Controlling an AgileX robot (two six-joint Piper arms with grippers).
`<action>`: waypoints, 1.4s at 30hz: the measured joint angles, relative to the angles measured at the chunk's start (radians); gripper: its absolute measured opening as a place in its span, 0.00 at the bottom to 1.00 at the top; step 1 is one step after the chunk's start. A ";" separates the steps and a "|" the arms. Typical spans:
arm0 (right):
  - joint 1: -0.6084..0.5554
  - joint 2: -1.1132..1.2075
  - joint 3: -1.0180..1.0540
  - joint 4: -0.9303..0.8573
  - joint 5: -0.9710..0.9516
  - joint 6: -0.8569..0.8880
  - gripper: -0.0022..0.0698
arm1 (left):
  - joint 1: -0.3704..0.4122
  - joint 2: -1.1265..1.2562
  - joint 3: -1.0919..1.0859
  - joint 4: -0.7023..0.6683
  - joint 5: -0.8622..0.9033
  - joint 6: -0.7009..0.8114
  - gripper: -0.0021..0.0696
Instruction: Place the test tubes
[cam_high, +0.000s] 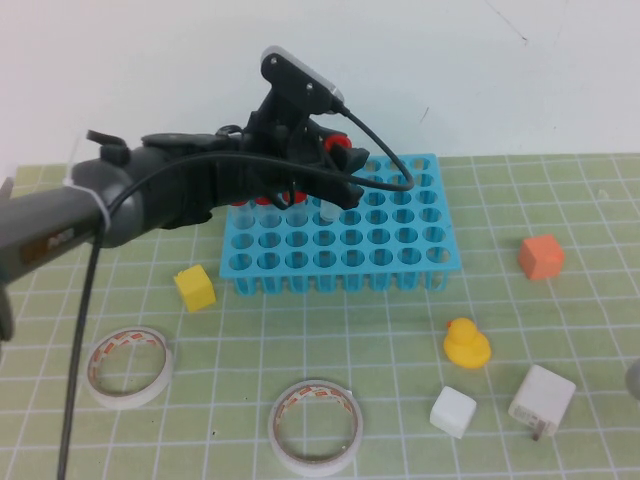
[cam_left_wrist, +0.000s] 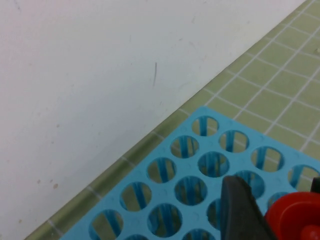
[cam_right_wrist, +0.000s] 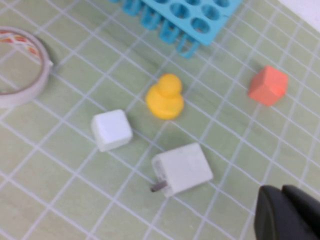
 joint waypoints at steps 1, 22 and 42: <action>0.000 0.000 0.000 -0.005 0.012 0.008 0.04 | 0.000 0.017 -0.019 0.000 -0.004 0.000 0.37; 0.000 -0.004 0.000 -0.063 0.108 0.065 0.03 | 0.000 0.102 -0.095 -0.006 -0.082 -0.057 0.37; 0.000 -0.004 0.000 -0.065 0.108 0.071 0.03 | -0.002 0.130 -0.095 -0.008 -0.131 -0.125 0.37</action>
